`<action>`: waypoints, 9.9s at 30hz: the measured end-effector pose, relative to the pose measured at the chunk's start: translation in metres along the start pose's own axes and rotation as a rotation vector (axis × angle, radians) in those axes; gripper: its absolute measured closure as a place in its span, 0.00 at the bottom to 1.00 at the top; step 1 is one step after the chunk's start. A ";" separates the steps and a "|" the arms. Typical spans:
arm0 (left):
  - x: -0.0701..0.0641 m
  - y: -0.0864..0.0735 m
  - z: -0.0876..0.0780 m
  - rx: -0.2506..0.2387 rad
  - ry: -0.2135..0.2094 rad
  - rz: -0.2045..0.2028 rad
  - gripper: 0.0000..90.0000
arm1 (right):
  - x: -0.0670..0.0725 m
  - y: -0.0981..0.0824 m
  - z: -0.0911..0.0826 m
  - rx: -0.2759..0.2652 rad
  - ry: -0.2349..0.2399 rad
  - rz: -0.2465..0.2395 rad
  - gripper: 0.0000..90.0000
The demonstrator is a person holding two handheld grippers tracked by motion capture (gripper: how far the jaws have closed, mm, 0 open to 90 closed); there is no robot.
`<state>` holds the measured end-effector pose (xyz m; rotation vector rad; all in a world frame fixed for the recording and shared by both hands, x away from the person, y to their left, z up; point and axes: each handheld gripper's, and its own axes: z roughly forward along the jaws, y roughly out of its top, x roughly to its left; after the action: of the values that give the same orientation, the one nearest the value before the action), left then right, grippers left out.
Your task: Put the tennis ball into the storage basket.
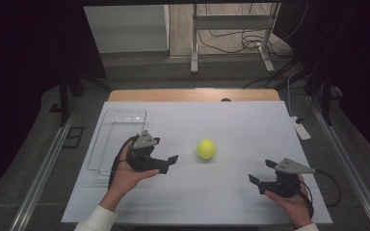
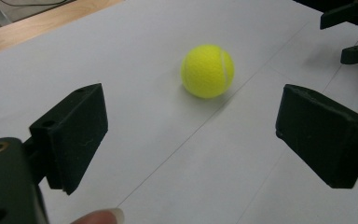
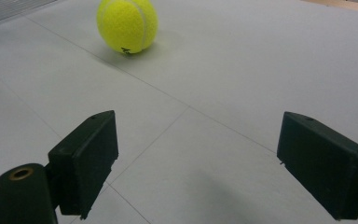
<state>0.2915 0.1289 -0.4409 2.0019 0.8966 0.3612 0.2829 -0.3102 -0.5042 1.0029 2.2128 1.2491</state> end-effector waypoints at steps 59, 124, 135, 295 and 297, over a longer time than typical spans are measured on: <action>-0.006 0.026 0.040 0.041 -0.065 0.047 0.11 | -0.001 0.000 0.004 0.016 -0.008 -0.012 0.15; -0.017 0.047 0.090 0.088 -0.076 0.049 0.12 | -0.001 0.000 0.005 0.020 -0.001 -0.019 0.15; -0.018 0.050 0.099 0.112 -0.095 0.049 0.09 | -0.001 0.000 0.005 0.016 0.002 -0.018 0.15; -0.021 0.044 0.064 0.048 -0.079 0.070 0.29 | 0.000 0.001 0.004 0.012 0.002 -0.017 0.15; -0.020 0.045 0.062 0.041 -0.077 0.069 0.29 | 0.000 0.001 0.004 0.012 0.002 -0.018 0.15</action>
<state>0.3324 0.0613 -0.4372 2.0742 0.7946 0.3043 0.2863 -0.3076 -0.5057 0.9848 2.2284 1.2314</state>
